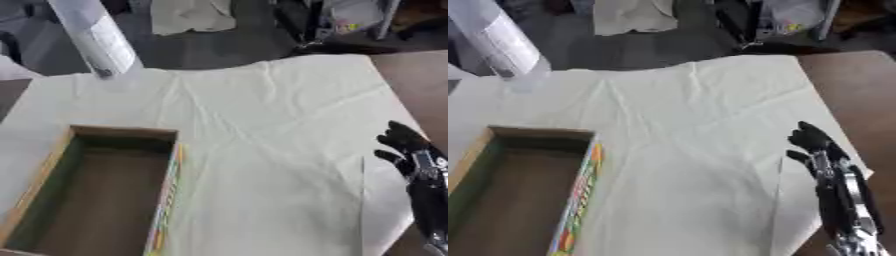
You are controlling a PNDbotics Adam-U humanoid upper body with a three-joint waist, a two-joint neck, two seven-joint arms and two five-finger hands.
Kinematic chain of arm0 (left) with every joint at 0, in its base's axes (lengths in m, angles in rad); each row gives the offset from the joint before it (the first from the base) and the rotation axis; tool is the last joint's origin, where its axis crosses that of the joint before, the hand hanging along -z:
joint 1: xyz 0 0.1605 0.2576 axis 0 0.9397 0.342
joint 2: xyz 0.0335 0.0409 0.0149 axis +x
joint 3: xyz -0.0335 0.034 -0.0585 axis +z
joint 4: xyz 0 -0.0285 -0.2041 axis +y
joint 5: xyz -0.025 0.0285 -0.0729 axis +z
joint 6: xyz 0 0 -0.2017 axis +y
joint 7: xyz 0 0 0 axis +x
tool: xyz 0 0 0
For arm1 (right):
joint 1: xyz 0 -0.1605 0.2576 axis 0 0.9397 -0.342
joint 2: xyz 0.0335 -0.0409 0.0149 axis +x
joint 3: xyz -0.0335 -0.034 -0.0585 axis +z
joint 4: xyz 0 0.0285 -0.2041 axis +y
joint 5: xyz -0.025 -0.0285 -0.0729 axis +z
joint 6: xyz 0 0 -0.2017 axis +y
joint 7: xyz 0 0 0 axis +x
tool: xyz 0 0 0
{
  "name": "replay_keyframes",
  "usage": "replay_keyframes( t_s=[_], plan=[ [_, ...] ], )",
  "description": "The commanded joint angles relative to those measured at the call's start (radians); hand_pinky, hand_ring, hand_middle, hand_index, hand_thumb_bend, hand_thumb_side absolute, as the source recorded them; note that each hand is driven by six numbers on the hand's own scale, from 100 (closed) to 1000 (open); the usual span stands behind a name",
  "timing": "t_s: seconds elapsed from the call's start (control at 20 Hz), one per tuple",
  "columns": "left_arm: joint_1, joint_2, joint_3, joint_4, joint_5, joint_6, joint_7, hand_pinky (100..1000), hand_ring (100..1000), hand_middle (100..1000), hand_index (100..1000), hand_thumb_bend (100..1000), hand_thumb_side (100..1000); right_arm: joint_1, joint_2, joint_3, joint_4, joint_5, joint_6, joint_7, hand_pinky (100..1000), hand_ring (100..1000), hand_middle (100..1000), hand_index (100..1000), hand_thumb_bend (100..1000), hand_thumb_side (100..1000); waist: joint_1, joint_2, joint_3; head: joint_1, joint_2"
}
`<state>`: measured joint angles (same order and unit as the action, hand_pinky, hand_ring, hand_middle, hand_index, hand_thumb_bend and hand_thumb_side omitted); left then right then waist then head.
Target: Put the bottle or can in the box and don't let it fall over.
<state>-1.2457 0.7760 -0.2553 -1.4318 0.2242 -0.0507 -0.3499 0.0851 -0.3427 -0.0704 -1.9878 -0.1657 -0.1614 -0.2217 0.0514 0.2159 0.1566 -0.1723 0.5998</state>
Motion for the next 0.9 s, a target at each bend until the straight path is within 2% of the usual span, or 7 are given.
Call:
replay_keyframes(
  t_s=[0.05, 0.25, 0.9],
  plan=[
    [-0.008, 0.047, 0.01, -0.03, 0.023, 0.011, 0.005, 671, 319, 315, 325, 100, 100, 0.003, -0.028, -0.013, -0.012, -0.013, -0.006, -0.008, 782, 843, 900, 749, 100, 788, -0.004, -0.025, 0.002, -0.012, 0.006],
    [0.005, 0.056, 0.002, -0.052, 0.036, 0.021, 0.006, 673, 319, 316, 325, 100, 100, 0.004, -0.037, -0.019, -0.012, -0.027, -0.009, -0.014, 782, 843, 900, 748, 100, 786, -0.003, -0.03, -0.013, -0.023, 0.008],
    [0.116, 0.108, -0.041, -0.175, 0.022, 0.038, 0.023, 682, 321, 315, 321, 100, 100, -0.013, -0.052, -0.023, -0.012, -0.058, -0.021, -0.012, 782, 842, 900, 748, 100, 776, -0.014, -0.021, 0.001, -0.039, 0.005]
  ],
)
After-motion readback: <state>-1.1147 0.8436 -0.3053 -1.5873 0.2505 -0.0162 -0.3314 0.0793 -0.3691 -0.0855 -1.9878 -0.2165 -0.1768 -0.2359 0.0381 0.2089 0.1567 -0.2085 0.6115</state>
